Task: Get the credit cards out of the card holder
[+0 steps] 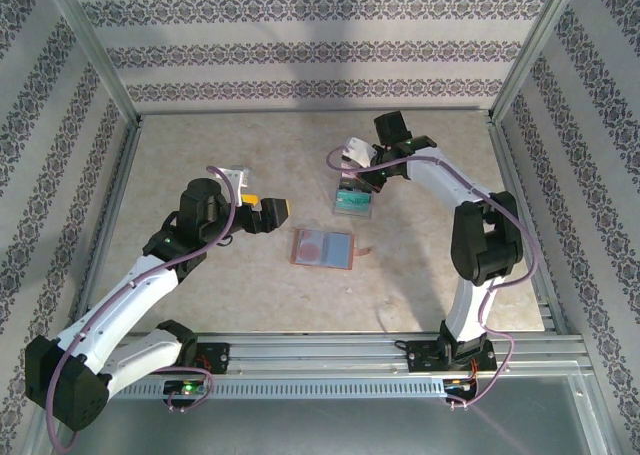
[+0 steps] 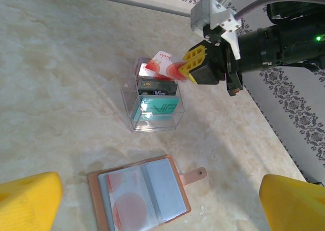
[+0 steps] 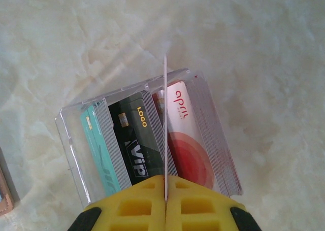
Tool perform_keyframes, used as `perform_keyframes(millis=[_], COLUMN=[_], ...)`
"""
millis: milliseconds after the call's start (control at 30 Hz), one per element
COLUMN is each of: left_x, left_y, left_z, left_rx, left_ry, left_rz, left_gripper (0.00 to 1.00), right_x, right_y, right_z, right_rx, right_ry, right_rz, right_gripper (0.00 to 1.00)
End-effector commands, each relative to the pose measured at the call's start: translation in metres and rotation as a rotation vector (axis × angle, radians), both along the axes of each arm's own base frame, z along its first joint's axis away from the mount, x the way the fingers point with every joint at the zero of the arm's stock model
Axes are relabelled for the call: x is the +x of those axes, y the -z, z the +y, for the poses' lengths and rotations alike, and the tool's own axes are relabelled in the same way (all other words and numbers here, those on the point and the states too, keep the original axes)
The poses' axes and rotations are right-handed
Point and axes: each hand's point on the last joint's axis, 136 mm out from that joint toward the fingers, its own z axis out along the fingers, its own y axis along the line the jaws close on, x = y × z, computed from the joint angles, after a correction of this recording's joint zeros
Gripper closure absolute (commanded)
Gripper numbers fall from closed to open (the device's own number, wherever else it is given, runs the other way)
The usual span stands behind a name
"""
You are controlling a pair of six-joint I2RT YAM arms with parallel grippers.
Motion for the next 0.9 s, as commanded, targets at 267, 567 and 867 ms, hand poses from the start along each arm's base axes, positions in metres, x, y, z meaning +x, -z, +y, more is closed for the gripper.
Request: perform_keyframes(millis=[267, 567, 867], left_x=[0.006, 0.005, 0.004], left_y=[-0.007, -0.003, -0.004], left_z=[0.005, 0.006, 0.005], left_rx=[0.008, 0.017, 0.019], left_ry=[-0.026, -0.024, -0.022], left_rz=[-0.024, -0.017, -0.02], left_gripper=[0.01, 0.01, 0.01], right_x=[0.01, 0.016, 0.022], right_y=[0.012, 0.012, 0.016], right_z=[-0.014, -0.01, -0.01], right_rx=[-0.042, -0.044, -0.053], right_ry=[-0.006, -0.027, -0.036], right_rz=[0.046, 0.055, 0.061], right_gripper=[1.0, 1.0, 1.0])
